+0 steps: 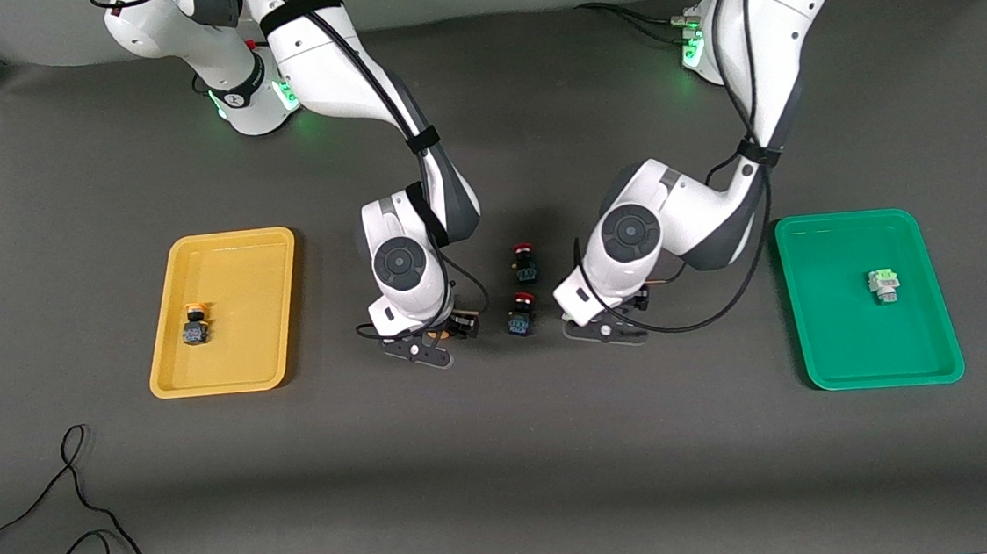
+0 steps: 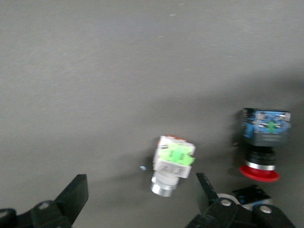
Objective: Place green and yellow buttons in trays
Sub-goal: 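Grasp a second yellow button with the right gripper while the left grasps green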
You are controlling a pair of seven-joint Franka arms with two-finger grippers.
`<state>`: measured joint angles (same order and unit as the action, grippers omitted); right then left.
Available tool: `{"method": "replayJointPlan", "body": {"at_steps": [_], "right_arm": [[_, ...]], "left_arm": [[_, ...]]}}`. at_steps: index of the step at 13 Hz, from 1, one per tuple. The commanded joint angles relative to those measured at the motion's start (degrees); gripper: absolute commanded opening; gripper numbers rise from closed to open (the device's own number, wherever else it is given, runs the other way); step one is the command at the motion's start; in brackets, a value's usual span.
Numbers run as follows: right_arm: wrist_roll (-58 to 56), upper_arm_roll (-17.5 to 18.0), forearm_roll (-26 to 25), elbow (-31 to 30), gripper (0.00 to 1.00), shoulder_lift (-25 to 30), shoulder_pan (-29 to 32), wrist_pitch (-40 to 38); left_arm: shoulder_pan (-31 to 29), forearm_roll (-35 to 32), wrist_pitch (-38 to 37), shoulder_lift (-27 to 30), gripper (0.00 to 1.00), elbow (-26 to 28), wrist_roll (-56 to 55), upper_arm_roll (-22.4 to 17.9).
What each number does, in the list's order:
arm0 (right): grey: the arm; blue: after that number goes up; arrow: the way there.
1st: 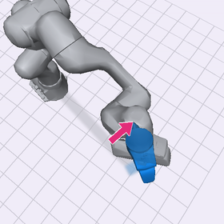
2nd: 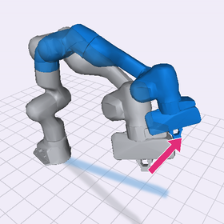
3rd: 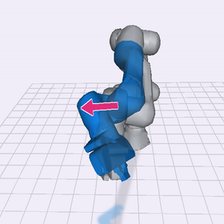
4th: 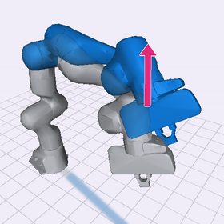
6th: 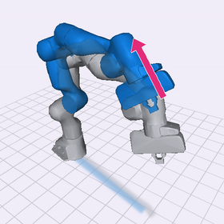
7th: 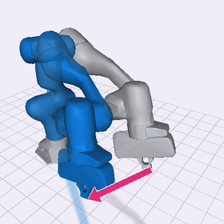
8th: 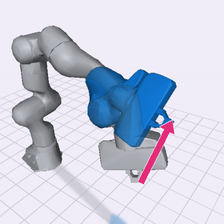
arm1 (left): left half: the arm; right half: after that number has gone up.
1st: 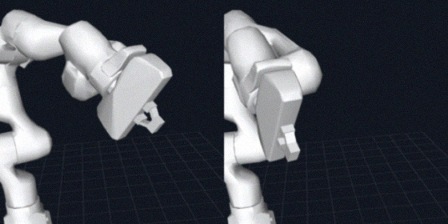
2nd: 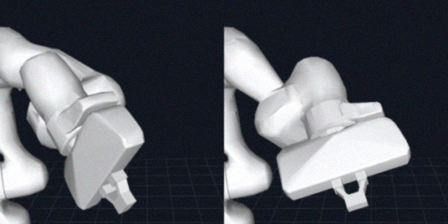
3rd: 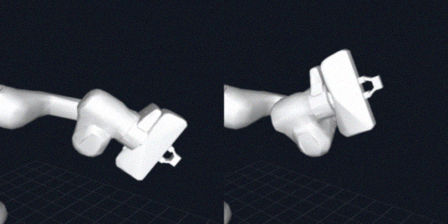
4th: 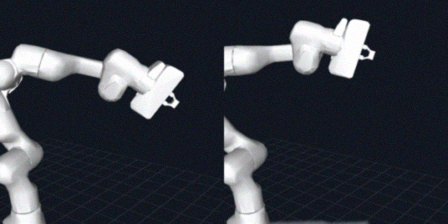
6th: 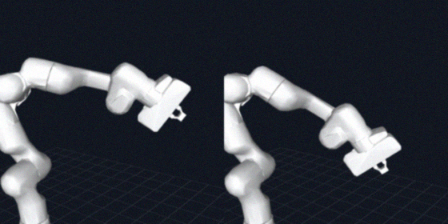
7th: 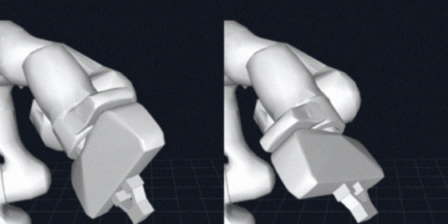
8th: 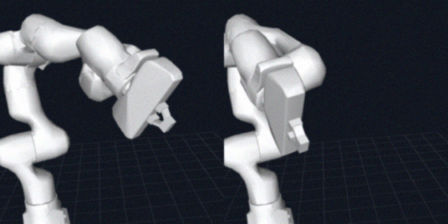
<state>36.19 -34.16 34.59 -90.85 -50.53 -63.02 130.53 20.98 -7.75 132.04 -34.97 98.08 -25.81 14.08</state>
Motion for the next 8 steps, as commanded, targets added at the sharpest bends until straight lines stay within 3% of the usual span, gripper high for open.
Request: {"method": "replayJointPlan", "body": {"at_steps": [1, 3, 6, 8], "right_arm": [[-2.35, 0.24, 1.1, -0.47, 0.2, 1.05, 0.53, 0.26], [-3.57, -0.55, 0.49, -0.38, 0.17, 3.93, 0.7, -2.71], [-7.35, -6.69, 0.4, 1.37, 0.17, 10.26, 0.09, -15.79], [-10.94, -8.89, -1.87, 1.2, 0.17, 14.57, 0.17, -21.61]], "left_arm": [[2.22, -0.78, 1.37, -1.41, 1.0, -1.31, 1.02, -0.55], [3.01, -0.69, 3.56, -2.99, 1.0, -1.22, 0.67, -0.55], [3.97, -0.86, 8.66, -6.24, 1.0, -1.13, 0.23, -0.81], [3.98, -0.86, 8.76, -6.6, 0.99, -0.96, 0.23, -0.9]]}}
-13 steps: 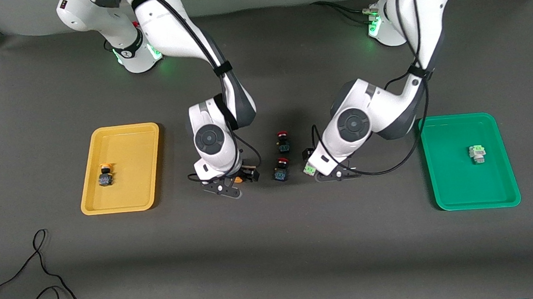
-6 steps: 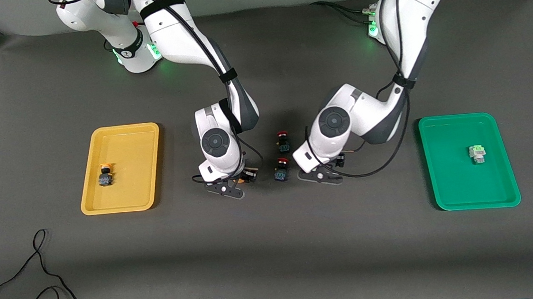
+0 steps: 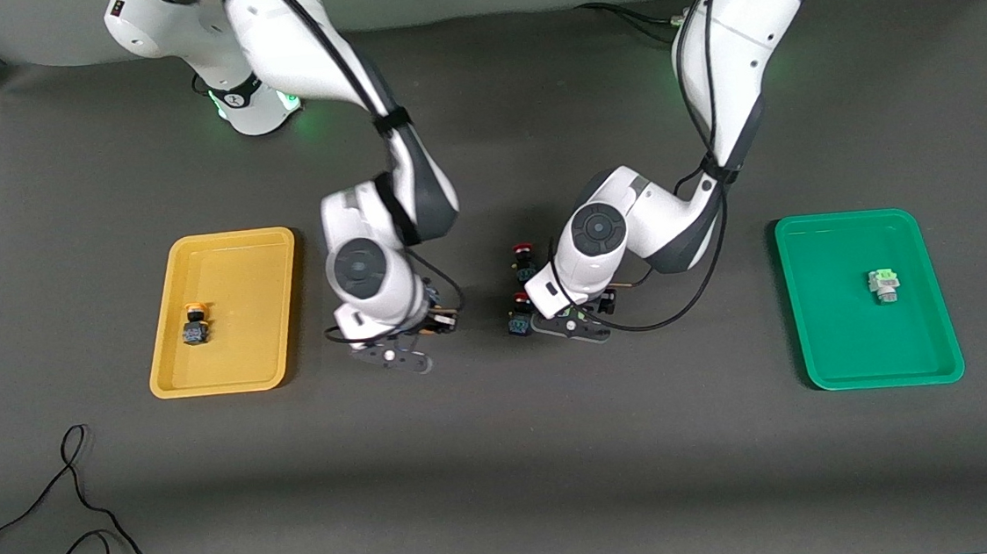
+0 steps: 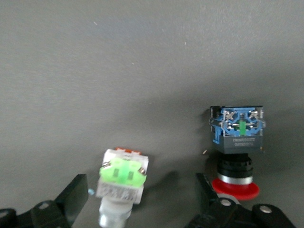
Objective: Place green and yellow buttons in trays
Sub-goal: 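Grasp a second yellow button with the right gripper while the left grasps green, then carry the yellow button to the yellow tray while the left gripper carries green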
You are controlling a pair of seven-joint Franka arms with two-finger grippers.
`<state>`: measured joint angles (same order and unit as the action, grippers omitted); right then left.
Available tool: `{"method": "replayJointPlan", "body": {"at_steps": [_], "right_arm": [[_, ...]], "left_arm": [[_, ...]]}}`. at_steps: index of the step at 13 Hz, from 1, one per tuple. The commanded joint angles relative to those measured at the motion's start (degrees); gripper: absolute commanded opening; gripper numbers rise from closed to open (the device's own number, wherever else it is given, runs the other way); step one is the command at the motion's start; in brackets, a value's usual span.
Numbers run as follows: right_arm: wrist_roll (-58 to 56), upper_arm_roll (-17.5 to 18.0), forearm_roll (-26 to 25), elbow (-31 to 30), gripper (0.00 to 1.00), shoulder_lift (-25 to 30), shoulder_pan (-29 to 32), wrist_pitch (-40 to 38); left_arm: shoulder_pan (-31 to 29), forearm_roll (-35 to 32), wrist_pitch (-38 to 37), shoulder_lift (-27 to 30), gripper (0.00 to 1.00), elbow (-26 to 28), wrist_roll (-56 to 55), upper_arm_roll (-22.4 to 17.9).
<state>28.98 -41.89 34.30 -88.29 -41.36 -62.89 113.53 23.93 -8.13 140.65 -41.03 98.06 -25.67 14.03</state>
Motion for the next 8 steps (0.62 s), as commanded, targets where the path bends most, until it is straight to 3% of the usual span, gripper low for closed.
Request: {"method": "replayJointPlan", "body": {"at_steps": [1, 2, 3, 4, 5, 7, 8], "right_arm": [[-6.98, -2.3, -4.82, -1.62, 0.17, 7.06, 0.39, -7.07], [-12.06, -3.71, -7.98, -2.23, 0.17, 8.12, 0.57, -9.71], [-18.89, -6.85, -9.67, -3.02, 0.17, 8.92, 0.57, -11.3], [-27.05, -10.8, -9.77, -4.6, 0.17, 9.27, 0.4, -12.8], [-35.4, -15.02, -9.86, -6.44, 0.17, 9.28, 0.31, -13.25], [-48.79, -21.45, -9.86, -11.18, 0.17, 8.93, 0.57, -12.2], [-53.28, -23.04, -9.86, -14.86, 0.17, 9.01, 0.57, -9.32]], "left_arm": [[1.03, -0.49, 0.15, -0.54, 0.99, -0.68, 0.01, -0.93], [1.03, -0.57, 0.15, -0.54, 0.97, -0.59, 0.01, -1.19], [0.94, -0.57, 0.07, -0.54, 0.85, -0.5, 0.01, -1.2], [0.94, -0.57, -0.46, -0.54, 0.19, -0.41, 0.01, -1.2], [0.85, -0.57, -0.64, -0.54, 0.0, -0.41, 0.01, -1.2], [1.03, -0.57, -0.64, -0.54, 0.0, -0.5, 0.01, -1.9], [0.94, -0.57, -0.72, -0.36, 0.0, -0.5, 0.01, -1.9]]}}
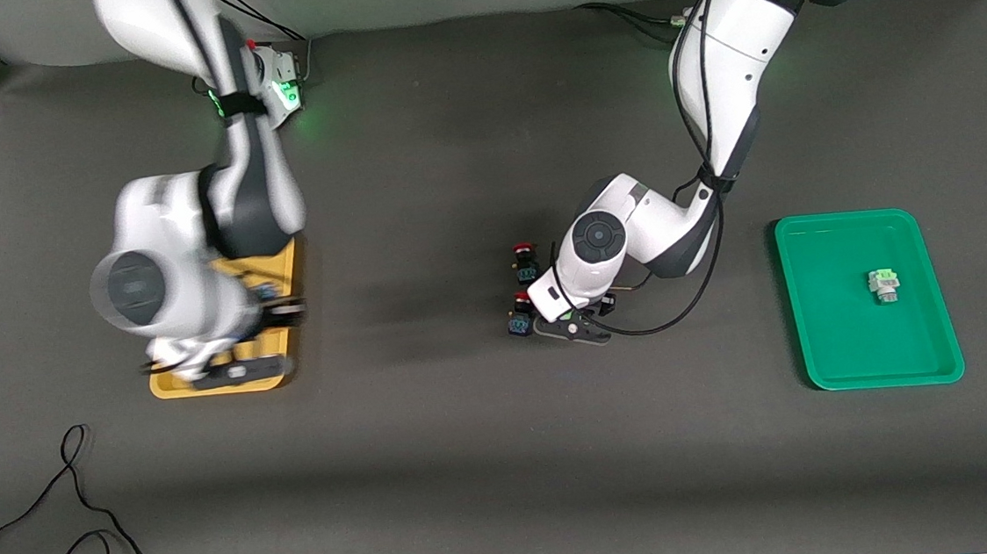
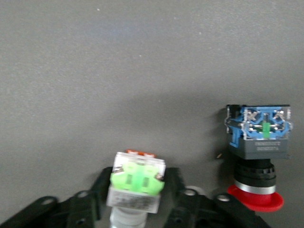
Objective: Place green and yellow buttons in trays
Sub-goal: 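Carry the yellow button to the yellow tray while the left gripper carries green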
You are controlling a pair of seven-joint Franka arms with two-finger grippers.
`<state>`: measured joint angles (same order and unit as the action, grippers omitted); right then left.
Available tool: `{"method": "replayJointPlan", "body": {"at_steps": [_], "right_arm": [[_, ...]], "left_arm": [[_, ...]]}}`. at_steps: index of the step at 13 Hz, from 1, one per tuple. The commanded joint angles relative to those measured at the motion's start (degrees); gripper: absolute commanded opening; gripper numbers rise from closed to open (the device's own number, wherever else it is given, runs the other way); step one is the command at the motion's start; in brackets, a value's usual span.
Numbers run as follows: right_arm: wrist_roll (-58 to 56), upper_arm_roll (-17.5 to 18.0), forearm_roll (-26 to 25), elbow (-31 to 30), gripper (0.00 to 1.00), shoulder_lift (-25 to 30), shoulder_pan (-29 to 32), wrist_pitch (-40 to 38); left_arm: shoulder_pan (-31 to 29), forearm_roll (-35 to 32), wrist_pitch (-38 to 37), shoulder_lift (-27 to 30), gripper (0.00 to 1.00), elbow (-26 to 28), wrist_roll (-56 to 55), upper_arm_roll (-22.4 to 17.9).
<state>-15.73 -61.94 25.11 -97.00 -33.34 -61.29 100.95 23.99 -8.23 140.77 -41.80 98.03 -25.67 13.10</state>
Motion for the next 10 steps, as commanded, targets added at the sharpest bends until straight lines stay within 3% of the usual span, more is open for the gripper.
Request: {"method": "replayJointPlan", "body": {"at_steps": [1, 3, 6, 8, 10], "right_arm": [[-10.88, -3.44, -0.41, -9.83, 0.17, 1.17, -0.85, 7.38], [-14.66, -2.66, 2.99, -15.82, 0.17, 0.12, 1.34, 16.08], [-17.93, 3.13, 12.22, -17.52, 0.17, -5.14, 6.52, 19.72], [-18.2, 7.26, 14.09, -17.6, 0.17, -6.74, 9.43, 23.05], [-18.2, 8.07, 14.09, -17.6, 0.17, -6.92, 10.23, 23.24]], "left_arm": [[0.53, -0.47, -1.11, 0.57, 0.0, -0.47, -0.08, -0.97], [-1.13, 0.32, -5.47, 3.02, 0.0, -0.64, -2.26, -0.88], [-2.1, 3.29, -15.67, 10.04, 0.0, -1.0, -11.55, -0.88], [-5.69, 3.66, -23.91, 15.84, 0.0, -1.09, -12.3, -0.71], [-8.16, 3.48, -31.83, 20.77, 0.0, -2.31, -12.03, -1.05]]}}
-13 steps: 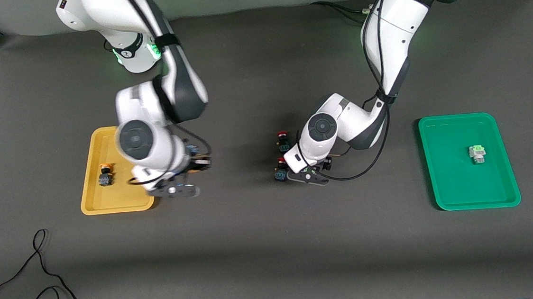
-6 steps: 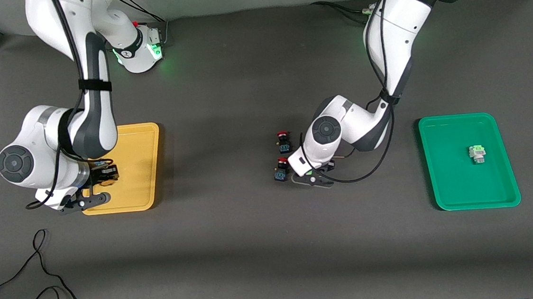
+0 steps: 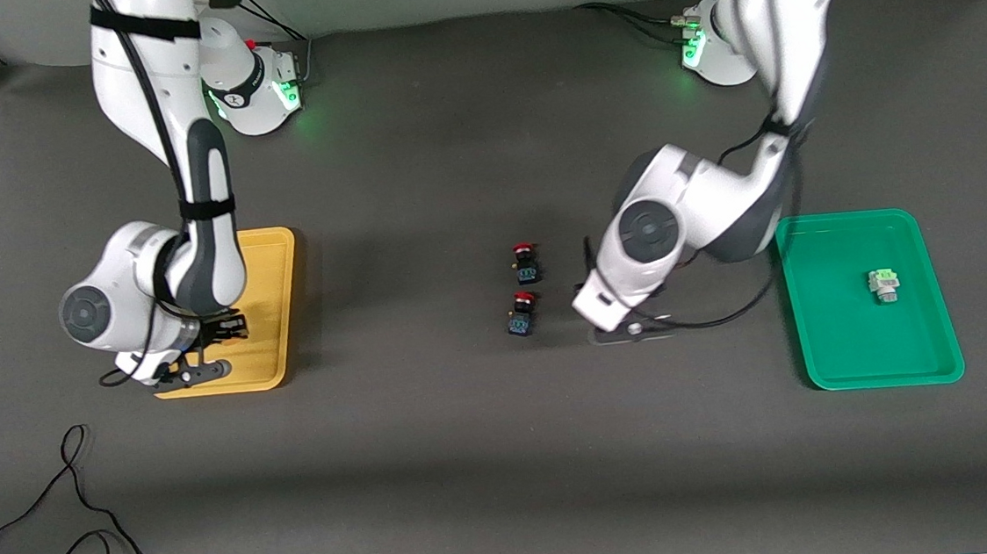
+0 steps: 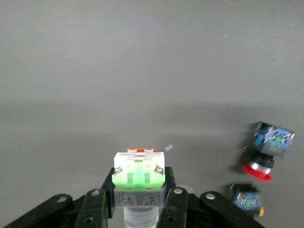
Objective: Place green and yellow buttons in trays
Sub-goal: 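Carry the yellow button to the yellow tray while the left gripper carries green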
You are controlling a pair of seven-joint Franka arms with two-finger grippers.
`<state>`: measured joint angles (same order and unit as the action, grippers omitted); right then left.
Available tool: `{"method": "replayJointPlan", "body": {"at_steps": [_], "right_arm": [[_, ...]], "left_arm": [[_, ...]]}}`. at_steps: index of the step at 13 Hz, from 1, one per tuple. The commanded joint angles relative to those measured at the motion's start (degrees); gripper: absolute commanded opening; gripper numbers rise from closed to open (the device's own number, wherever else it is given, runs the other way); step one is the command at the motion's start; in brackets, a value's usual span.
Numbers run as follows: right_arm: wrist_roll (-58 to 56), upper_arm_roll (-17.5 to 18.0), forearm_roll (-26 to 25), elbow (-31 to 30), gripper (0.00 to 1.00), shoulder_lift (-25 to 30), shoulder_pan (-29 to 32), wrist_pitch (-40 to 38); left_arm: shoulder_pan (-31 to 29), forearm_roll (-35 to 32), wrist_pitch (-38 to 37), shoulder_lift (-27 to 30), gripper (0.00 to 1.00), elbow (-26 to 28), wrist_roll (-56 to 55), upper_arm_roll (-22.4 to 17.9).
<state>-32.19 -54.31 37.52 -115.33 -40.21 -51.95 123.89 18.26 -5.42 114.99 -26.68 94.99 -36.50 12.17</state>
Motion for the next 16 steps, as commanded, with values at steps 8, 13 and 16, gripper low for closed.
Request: {"method": "replayJointPlan", "body": {"at_steps": [8, 13, 16], "right_arm": [[0.28, 0.09, 3.0, 2.65, 1.0, 0.48, 1.06, -0.75], [4.67, -11.66, -3.58, 14.67, 1.0, 2.07, -4.28, -19.26], [6.7, -21.85, -4.29, 19.61, 1.0, 2.07, -12.18, -28.07]], "left_arm": [[-27.64, -2.84, -20.52, 10.51, 0.0, -0.69, 21.96, -0.12], [-32.66, -2.85, 1.24, 8.93, 0.0, 13.87, 25.07, -0.12], [-33.37, -2.85, 15.57, 8.05, 0.0, 22.75, 25.16, -0.12]]}}
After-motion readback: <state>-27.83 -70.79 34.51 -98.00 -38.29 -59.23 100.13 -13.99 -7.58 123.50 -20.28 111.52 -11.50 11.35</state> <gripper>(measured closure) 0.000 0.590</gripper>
